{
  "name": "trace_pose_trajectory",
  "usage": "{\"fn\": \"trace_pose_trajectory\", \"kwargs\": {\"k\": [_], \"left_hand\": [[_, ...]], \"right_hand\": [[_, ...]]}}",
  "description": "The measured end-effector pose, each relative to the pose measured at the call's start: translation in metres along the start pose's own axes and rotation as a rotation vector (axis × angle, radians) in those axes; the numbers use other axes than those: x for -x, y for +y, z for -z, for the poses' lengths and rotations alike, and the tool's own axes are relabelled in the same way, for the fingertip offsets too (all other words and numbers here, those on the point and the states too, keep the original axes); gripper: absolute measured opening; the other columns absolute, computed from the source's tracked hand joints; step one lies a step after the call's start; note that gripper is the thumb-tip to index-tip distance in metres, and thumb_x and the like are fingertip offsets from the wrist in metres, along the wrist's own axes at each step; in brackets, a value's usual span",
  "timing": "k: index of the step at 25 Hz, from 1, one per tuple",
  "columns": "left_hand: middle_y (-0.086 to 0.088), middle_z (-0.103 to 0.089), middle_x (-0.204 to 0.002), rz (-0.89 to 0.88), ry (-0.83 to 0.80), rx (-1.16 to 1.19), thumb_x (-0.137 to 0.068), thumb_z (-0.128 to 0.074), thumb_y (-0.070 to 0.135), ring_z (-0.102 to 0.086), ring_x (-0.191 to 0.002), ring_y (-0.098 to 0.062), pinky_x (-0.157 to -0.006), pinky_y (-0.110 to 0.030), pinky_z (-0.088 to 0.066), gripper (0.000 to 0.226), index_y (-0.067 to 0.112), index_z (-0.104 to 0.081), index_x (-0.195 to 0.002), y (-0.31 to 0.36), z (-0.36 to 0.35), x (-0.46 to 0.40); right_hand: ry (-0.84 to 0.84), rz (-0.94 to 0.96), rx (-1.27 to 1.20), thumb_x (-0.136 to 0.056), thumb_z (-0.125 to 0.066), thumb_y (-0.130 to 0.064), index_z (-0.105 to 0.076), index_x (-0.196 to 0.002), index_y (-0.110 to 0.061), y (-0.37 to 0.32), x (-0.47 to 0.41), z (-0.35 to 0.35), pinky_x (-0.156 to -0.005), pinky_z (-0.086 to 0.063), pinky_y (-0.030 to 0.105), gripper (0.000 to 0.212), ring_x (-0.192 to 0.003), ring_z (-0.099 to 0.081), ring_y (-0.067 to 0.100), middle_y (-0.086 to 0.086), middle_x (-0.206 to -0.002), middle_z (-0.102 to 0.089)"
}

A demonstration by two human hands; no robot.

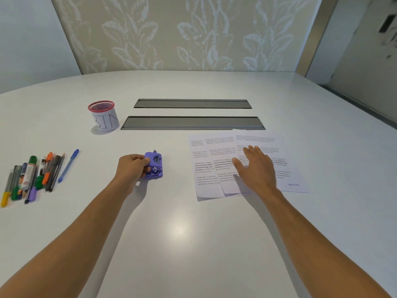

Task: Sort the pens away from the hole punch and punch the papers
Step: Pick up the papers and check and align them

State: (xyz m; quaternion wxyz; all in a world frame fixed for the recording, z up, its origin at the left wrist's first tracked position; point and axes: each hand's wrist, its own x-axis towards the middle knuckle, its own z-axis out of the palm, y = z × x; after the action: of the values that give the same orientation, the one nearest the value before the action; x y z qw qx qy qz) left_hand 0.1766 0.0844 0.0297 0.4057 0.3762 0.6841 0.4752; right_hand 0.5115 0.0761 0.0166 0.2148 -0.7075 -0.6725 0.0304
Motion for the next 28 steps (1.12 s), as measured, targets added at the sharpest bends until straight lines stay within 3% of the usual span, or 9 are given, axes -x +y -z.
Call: {"fn": "trace_pose_trajectory", "kwargs": {"k": [3,7,10,13,16,20,25,28], "left_hand": [[-0.011,-0.063,-0.074,-0.003,-0.008,-0.022,-0.093,-0.058,0.008,-0.058,-0.064,-0.019,-0.061,-0.029,-0.050,0.010,0.005,-0.064,-0.100,-0.003,-0.004,0.004],[-0.012,-0.066,-0.079,0.004,0.031,-0.032,-0.092,-0.061,0.013,-0.060,-0.065,-0.021,-0.070,-0.035,-0.053,0.015,0.004,-0.066,-0.102,-0.003,-0.011,0.009],[-0.008,-0.068,-0.091,-0.114,0.248,-0.141,-0.088,-0.062,0.028,-0.065,-0.079,-0.026,-0.075,-0.037,-0.052,0.023,0.010,-0.065,-0.101,0.000,-0.016,0.020],[-0.005,-0.064,-0.091,-0.330,0.402,-0.232,-0.086,-0.060,0.028,-0.062,-0.084,-0.025,-0.079,-0.038,-0.051,0.017,0.016,-0.062,-0.098,0.007,-0.033,0.045],[-0.009,-0.062,-0.102,-0.411,0.262,-0.345,-0.086,-0.063,0.024,-0.061,-0.087,-0.025,-0.084,-0.038,-0.050,0.020,0.014,-0.064,-0.104,0.004,-0.068,0.062],[-0.011,-0.053,-0.131,-0.313,-0.011,-0.523,-0.083,-0.068,0.031,-0.059,-0.112,-0.026,-0.093,-0.036,-0.046,0.051,0.012,-0.055,-0.128,-0.003,-0.108,0.074],[-0.006,-0.059,-0.117,-0.346,-0.089,-0.677,-0.076,-0.072,0.035,-0.058,-0.106,-0.026,-0.086,-0.034,-0.045,0.050,0.021,-0.057,-0.121,0.008,-0.133,0.080],[-0.008,-0.059,-0.121,-0.322,-0.055,-0.603,-0.073,-0.077,0.030,-0.059,-0.106,-0.027,-0.086,-0.033,-0.046,0.057,0.017,-0.055,-0.124,0.014,-0.141,0.080]], "right_hand": [[-0.024,-0.048,0.053,-0.098,-0.039,-0.056,-0.039,-0.150,-0.013,0.028,0.006,0.002,-0.121,-0.017,0.047,0.067,-0.151,-0.021,0.022,0.007,-0.159,-0.033],[-0.094,-0.091,0.062,-0.096,-0.033,-0.064,-0.030,-0.153,-0.017,0.049,0.016,0.000,-0.122,-0.008,0.049,0.074,-0.152,-0.013,0.020,0.003,-0.163,-0.024],[-0.127,-0.085,0.063,-0.095,-0.028,-0.069,-0.027,-0.155,-0.019,0.053,0.021,-0.006,-0.123,-0.003,0.050,0.078,-0.153,-0.011,0.017,0.001,-0.164,-0.023],[-0.133,-0.066,0.073,-0.095,-0.026,-0.069,-0.032,-0.153,-0.018,0.055,0.019,-0.010,-0.122,-0.002,0.051,0.077,-0.152,-0.013,0.016,0.000,-0.163,-0.026],[-0.136,-0.064,0.092,-0.096,-0.026,-0.066,-0.031,-0.153,-0.019,0.055,0.018,-0.011,-0.123,-0.002,0.051,0.074,-0.152,-0.013,0.017,0.000,-0.163,-0.025],[-0.148,-0.058,0.088,-0.096,-0.027,-0.065,-0.029,-0.154,-0.020,0.054,0.020,-0.009,-0.123,-0.001,0.051,0.073,-0.152,-0.011,0.016,-0.001,-0.164,-0.023],[-0.196,0.007,0.086,-0.089,-0.025,-0.077,-0.027,-0.155,-0.027,0.039,0.028,-0.007,-0.122,-0.001,0.051,0.082,-0.153,-0.009,0.016,-0.003,-0.165,-0.019],[-0.220,0.051,0.100,-0.086,-0.023,-0.080,-0.023,-0.155,-0.029,0.031,0.031,-0.009,-0.122,0.000,0.053,0.087,-0.153,-0.007,0.017,-0.003,-0.165,-0.016]]}}
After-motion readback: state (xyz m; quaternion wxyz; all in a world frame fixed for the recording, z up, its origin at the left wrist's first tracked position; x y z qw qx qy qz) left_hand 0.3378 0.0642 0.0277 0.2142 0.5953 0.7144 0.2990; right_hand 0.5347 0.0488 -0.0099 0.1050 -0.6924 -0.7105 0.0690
